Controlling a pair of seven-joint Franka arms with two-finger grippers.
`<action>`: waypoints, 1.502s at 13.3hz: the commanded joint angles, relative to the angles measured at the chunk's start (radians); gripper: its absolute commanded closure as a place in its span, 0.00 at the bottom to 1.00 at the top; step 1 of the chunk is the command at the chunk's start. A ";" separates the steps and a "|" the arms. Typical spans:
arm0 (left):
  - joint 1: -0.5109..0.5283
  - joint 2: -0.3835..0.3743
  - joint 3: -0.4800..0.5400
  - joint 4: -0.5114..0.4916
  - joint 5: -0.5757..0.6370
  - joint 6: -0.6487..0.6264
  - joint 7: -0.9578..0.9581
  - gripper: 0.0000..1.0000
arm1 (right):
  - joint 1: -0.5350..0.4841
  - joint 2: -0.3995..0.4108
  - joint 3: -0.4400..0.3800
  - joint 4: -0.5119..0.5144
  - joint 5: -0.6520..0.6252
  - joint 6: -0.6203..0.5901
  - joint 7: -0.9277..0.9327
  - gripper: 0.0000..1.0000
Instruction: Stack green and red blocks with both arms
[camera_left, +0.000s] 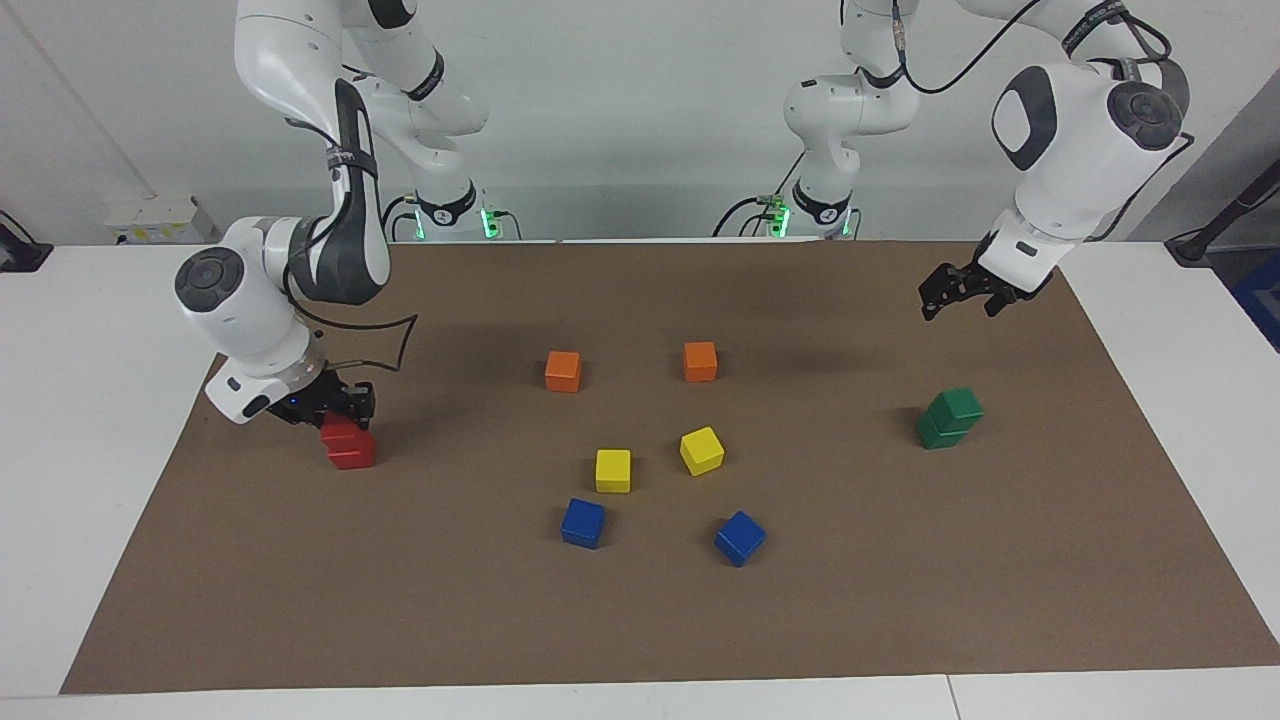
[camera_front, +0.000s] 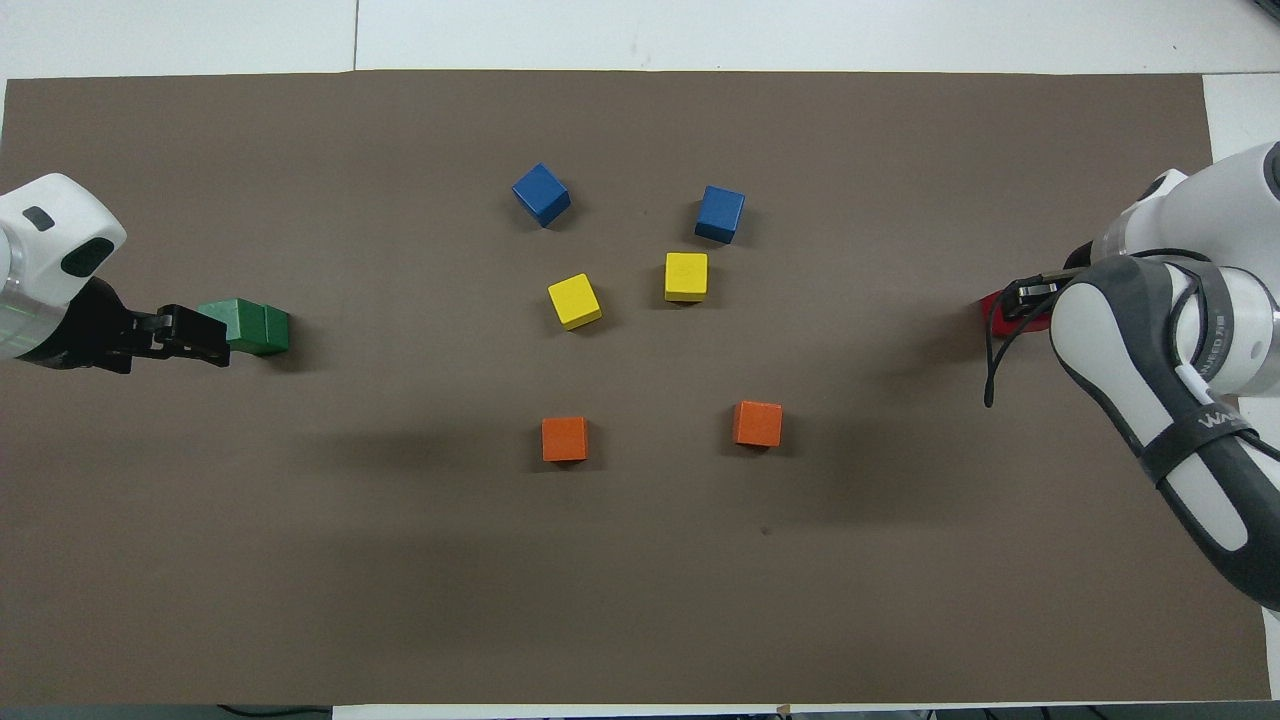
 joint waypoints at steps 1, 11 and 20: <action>-0.030 0.006 0.028 0.015 0.003 -0.029 -0.006 0.00 | -0.016 -0.030 0.006 -0.033 0.001 0.018 -0.028 1.00; -0.020 -0.008 0.019 0.010 0.004 -0.002 0.001 0.00 | -0.026 -0.028 0.007 -0.033 0.001 0.019 -0.034 1.00; -0.012 -0.013 0.015 0.122 0.007 -0.111 0.003 0.00 | -0.026 -0.028 0.006 -0.041 0.001 0.053 -0.032 1.00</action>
